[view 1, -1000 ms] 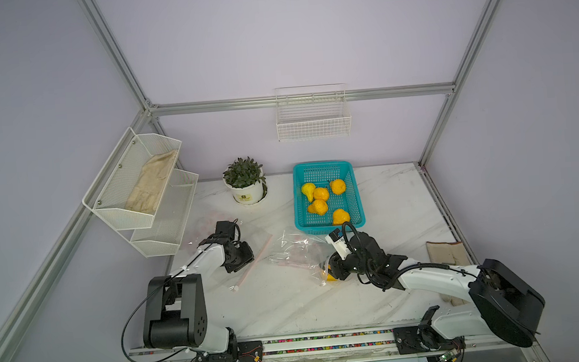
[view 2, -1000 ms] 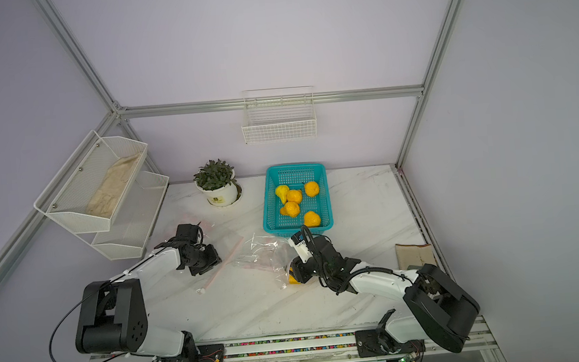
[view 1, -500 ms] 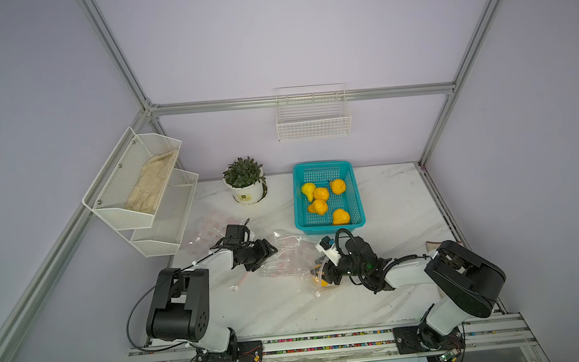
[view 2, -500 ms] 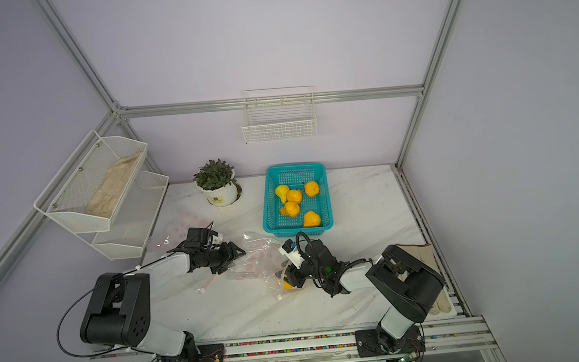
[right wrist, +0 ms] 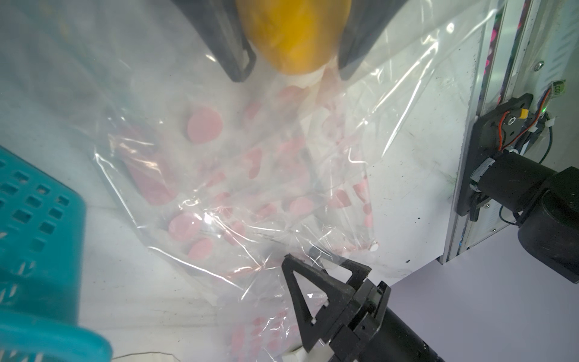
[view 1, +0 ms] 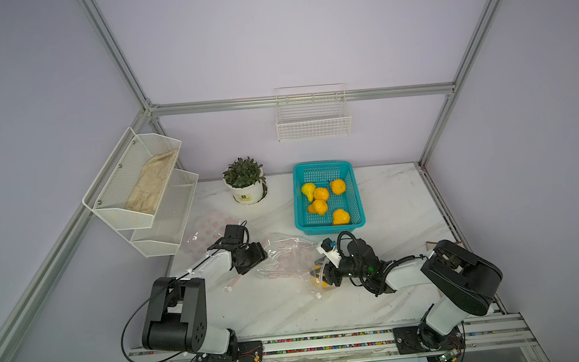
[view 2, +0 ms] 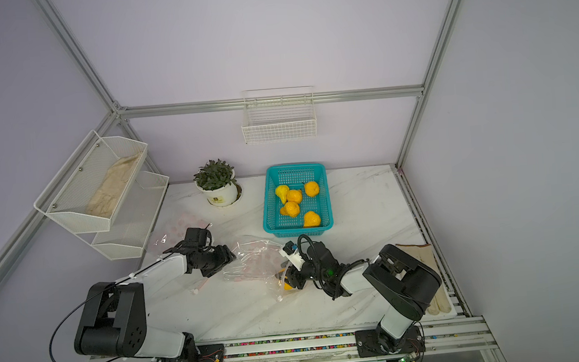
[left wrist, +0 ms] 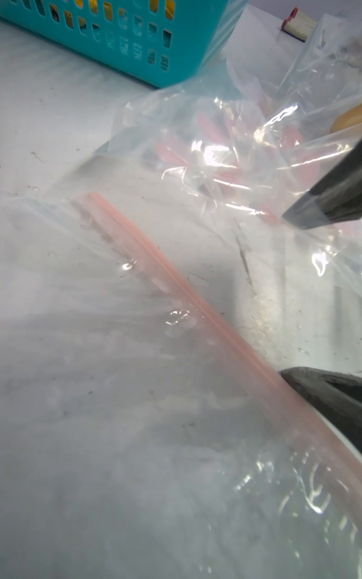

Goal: Open the zip-top bag and take out the pear
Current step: Pick up the pear from the zipper food storage bag.

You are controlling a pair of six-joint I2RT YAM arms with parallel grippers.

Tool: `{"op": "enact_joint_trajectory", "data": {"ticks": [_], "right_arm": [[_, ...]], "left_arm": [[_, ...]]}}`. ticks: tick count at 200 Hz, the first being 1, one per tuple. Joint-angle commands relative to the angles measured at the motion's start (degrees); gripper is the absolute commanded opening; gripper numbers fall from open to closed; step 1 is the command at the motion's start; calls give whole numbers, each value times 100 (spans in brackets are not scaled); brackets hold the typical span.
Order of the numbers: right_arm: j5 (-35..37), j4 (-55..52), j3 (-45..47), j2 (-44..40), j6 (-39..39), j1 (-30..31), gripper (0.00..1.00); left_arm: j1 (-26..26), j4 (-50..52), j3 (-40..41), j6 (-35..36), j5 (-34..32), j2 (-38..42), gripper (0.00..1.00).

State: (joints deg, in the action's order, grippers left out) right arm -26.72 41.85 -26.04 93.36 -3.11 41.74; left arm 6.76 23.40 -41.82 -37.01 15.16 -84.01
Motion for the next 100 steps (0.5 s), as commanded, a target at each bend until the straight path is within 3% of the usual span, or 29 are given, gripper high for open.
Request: {"op": "enact_joint_trajectory", "data": {"ticks": [1,14,38,52,65,78,100], "right_arm": [[-132,573,31,98,108,1,31],[-140,717,-1,171,90,8,31],[-43,662,-60,289,79,8,32],[46,447,-65,341,146,2,43],[79,329,-5,384,163,1,58],[-7,207,68,353,227,4,70],[-123,-283,84,209,407,9,80]], "left_arm": [[-8,-223,76,34,747,-123,69],[-6,-649,179,-103,1336,-299,65],[-4,-1022,238,-229,1654,-513,36],[-4,-1007,199,-202,1600,-533,14],[0,-927,168,-164,1438,-516,0],[-9,-846,145,-143,1316,-495,0],[-9,-728,105,-99,1188,-504,0]]}}
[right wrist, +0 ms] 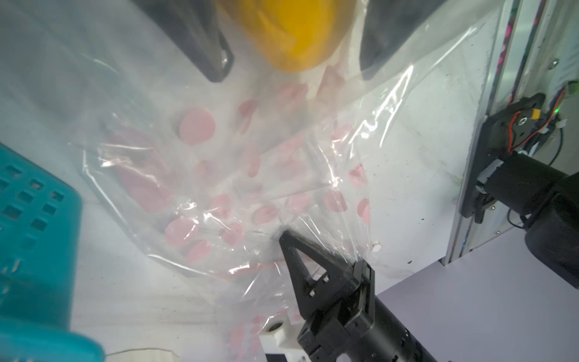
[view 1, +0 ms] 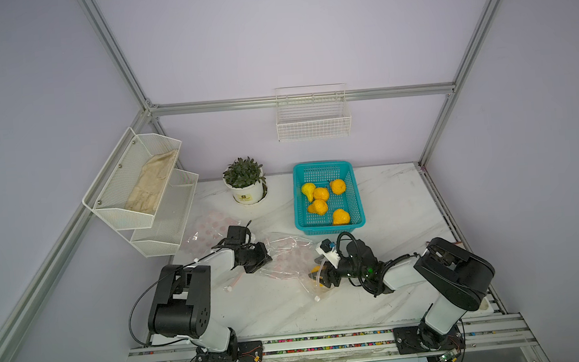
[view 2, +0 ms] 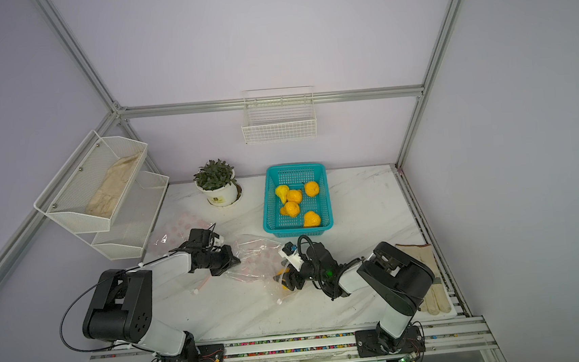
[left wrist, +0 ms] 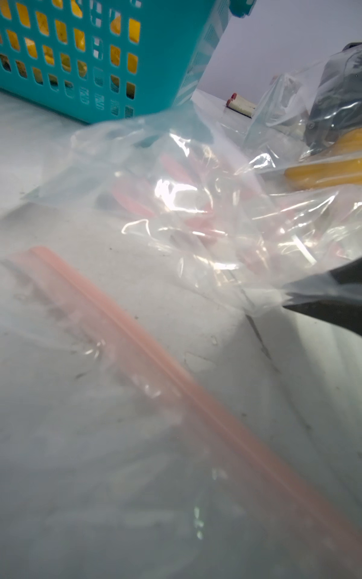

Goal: Open the zip-top bag and take out the pear
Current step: Pick up the pear from the zipper food storage bag.

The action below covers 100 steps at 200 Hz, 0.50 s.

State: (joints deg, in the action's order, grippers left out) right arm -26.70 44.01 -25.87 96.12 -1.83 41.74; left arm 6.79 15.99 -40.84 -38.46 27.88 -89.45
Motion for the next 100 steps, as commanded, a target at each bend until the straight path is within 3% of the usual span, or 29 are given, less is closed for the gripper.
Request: {"op": "enact_joint_trajectory", "data": {"ticks": [1,41,100], "right_arm": [[-129,-530,70,-71,287,10,80],[-262,-1498,57,-507,895,3,89],[-81,-2452,-304,-487,1219,9,86]], "left_arm": [[-11,20,6,47,-87,37,0],[-19,185,-41,104,-304,8,0],[-75,458,-187,263,-536,31,0]]}}
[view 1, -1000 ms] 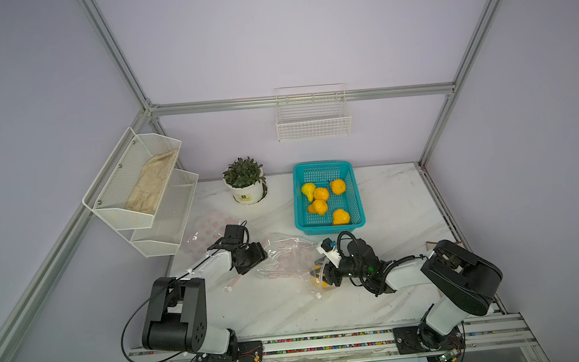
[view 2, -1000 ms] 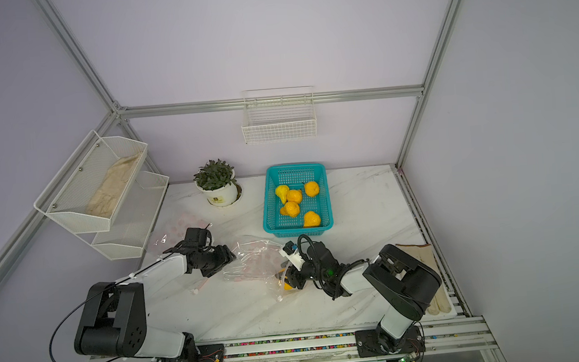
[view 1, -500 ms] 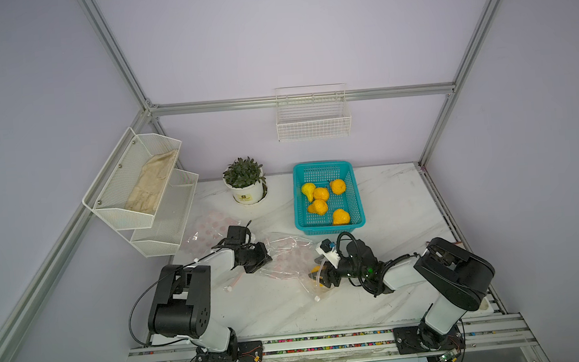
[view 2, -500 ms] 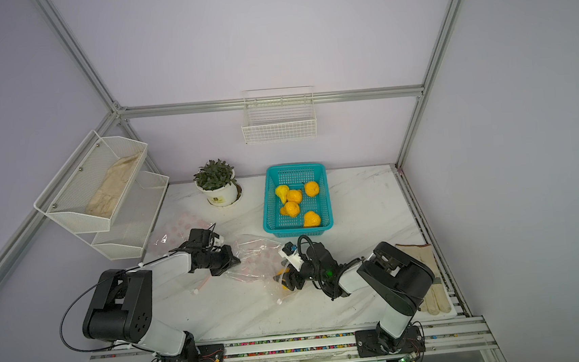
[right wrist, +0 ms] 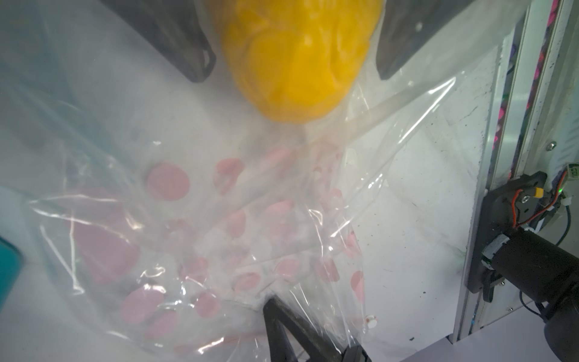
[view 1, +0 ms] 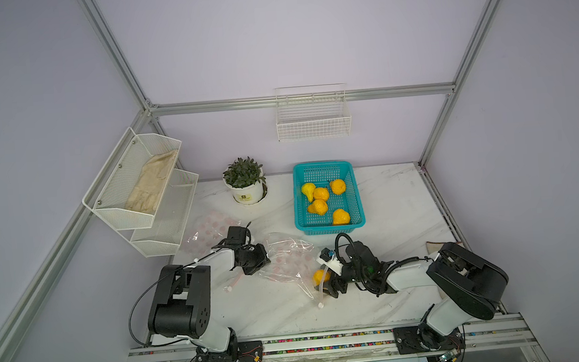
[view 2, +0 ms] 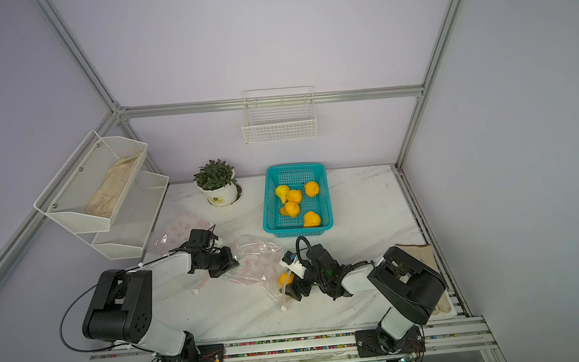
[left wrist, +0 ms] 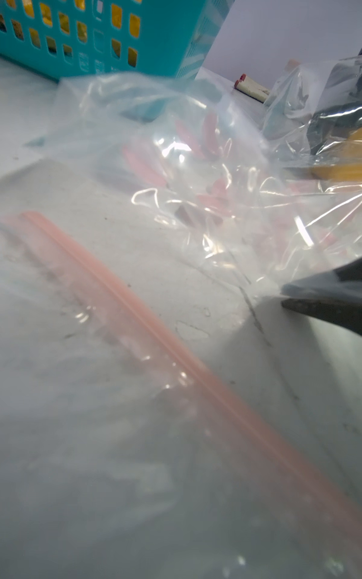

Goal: Open the zip-top bag and take out the pear
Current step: Pick up the pear from the zipper food storage bag.

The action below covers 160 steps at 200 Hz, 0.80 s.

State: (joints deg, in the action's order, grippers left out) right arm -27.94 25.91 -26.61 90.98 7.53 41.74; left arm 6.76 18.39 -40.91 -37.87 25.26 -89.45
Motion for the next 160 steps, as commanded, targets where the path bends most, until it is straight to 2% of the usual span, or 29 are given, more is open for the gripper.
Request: {"op": "enact_joint_trajectory", "data": {"ticks": [1,18,29,50,61,122,160], "right_arm": [[44,-645,-226,30,284,10,86],[120,-547,-162,-24,284,-1,82],[136,-577,-151,-82,300,3,75],[294,-446,-91,-272,203,8,44],[384,-372,-34,-482,149,2,34],[766,-227,585,-2273,-267,1,33],[1674,-227,928,-3279,-661,1,31]], "left_arm": [[-76,222,-176,207,-275,27,0],[-147,280,-201,262,-282,48,0],[-196,342,-218,301,-317,58,0],[-283,419,-244,363,-375,77,0],[-329,452,-259,389,-417,94,0],[-825,683,-378,642,-568,135,0],[-992,892,-544,756,-754,135,0]]}}
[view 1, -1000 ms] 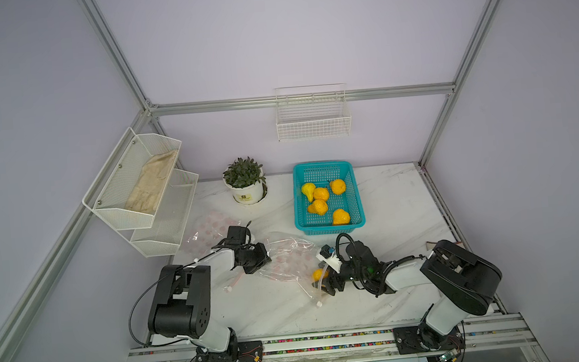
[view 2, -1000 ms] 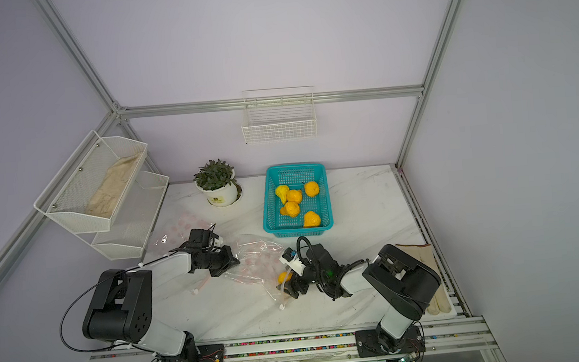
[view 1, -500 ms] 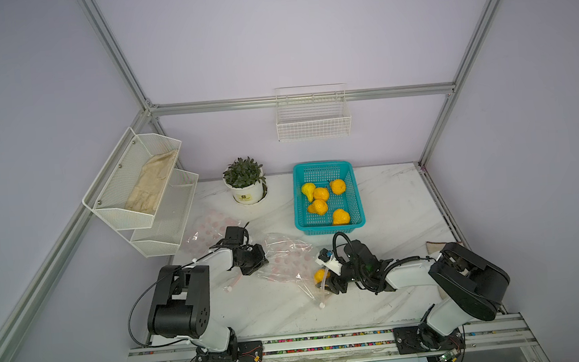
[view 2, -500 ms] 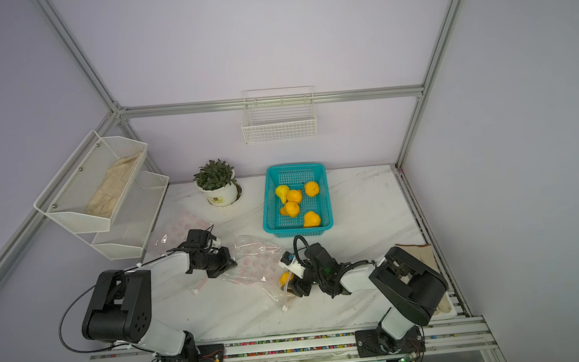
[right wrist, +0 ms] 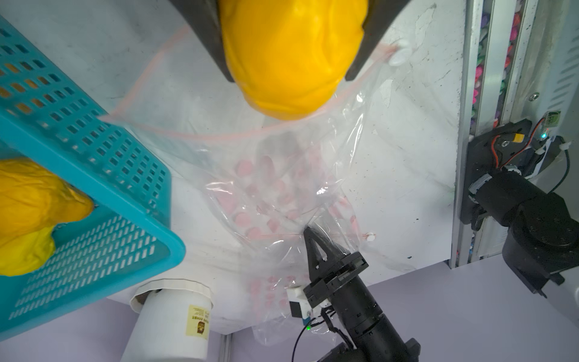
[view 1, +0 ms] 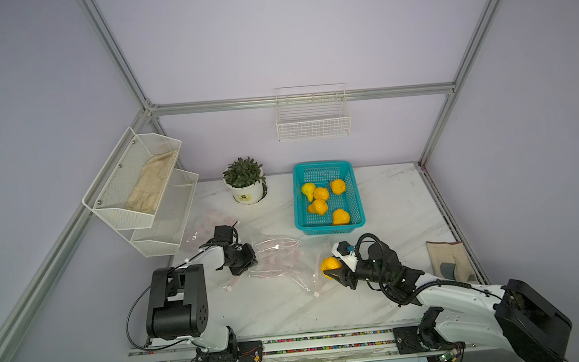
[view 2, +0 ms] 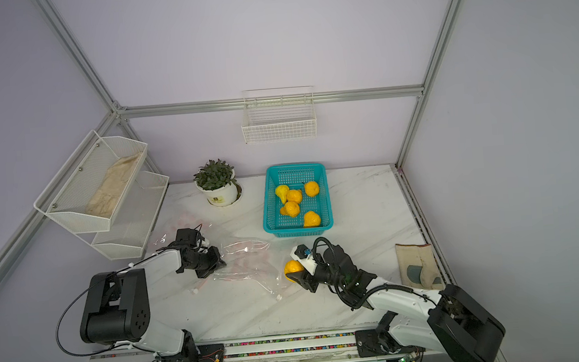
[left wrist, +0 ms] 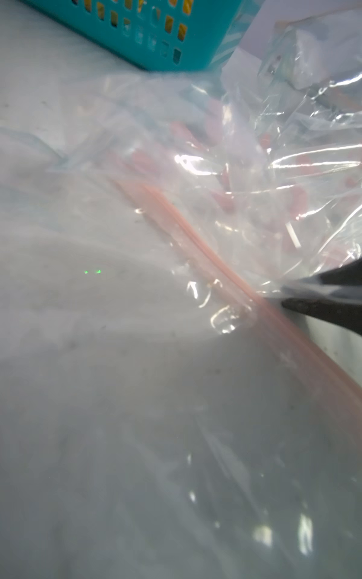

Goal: Open the zip-top bag and take out the pear
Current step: Pick up the pear from the zipper food storage bag, then place the pear in the basket.

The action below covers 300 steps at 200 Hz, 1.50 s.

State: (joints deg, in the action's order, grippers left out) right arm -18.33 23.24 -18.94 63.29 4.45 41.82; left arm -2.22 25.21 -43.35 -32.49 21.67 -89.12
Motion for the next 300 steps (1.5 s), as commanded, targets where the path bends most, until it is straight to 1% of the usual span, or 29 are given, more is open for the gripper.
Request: {"op": "enact_joint_trajectory", "data": {"ticks": [1,26,34,43,50,56,80,94,100,129,144,158,173,177,189,193,203,212,218,227,234,243,255,281,300], "right_arm": [[712,40,161,-510,-353,-8,31],[1720,83,166,-1067,-555,-8,29],[1979,51,35,-1077,-551,-20,29],[2259,8,-222,-906,-561,-24,29],[2438,-74,-500,-657,-508,-54,30],[2520,-234,-804,-417,-474,-103,30],[2313,-862,-2062,761,-461,-448,30],[2049,-1134,-2722,1450,-481,-682,31],[1990,-1286,-3020,1797,-528,-785,31],[1766,-2060,-4314,3136,-809,-1269,32],[1831,-2387,-4897,3758,-878,-1465,33],[1729,-2492,-5262,4212,-925,-1646,33],[1772,-2550,-5576,4607,-963,-1793,34],[1795,-2579,-5653,4695,-974,-1827,35],[1804,-2630,-5831,4907,-987,-1913,43],[1800,-2647,-5879,4968,-983,-1928,47],[1791,-2650,-5957,5058,-968,-1958,62],[1772,-2669,-6025,5105,-952,-1975,73],[1767,-2697,-6082,5115,-936,-1980,80],[1753,-2796,-6155,5097,-882,-1980,87],[1767,-2861,-6202,5036,-846,-1985,91],[1776,-2902,-6194,4934,-791,-1993,95],[1809,-2925,-6117,4723,-712,-2001,97],[1975,-2921,-5679,4086,-618,-2072,97],[2262,-2905,-5208,3543,-509,-2140,97]], "left_arm": [[-94,211,-298,217,-398,104,0],[-120,254,-321,184,-440,157,0],[-118,256,-329,157,-446,190,0],[-121,250,-344,138,-438,234,0],[-118,256,-358,142,-397,282,7],[-118,256,-367,123,-363,331,15],[-121,281,-392,76,-319,675,39],[-117,400,-471,92,-329,769,48],[-118,471,-512,105,-349,999,51],[-120,792,-698,172,-505,1277,61],[-119,916,-766,199,-596,1423,63],[-120,984,-806,225,-644,1546,64],[-114,1061,-837,251,-690,1628,65],[-120,1084,-846,260,-703,1642,65],[-113,1132,-869,282,-740,1686,66],[-114,1146,-872,298,-763,1701,66],[-118,1164,-879,321,-804,1740,70],[-116,1186,-883,346,-837,1774,74],[-116,1194,-885,357,-873,1795,79],[-116,1203,-902,374,-919,1810,92],[-120,1203,-920,383,-949,1819,97],[-113,1201,-937,393,-1011,1833,100],[-114,1204,-976,408,-1140,1828,100],[-117,1052,-984,475,-1542,1786,100],[-117,888,-939,507,-2041,1771,100]]}}
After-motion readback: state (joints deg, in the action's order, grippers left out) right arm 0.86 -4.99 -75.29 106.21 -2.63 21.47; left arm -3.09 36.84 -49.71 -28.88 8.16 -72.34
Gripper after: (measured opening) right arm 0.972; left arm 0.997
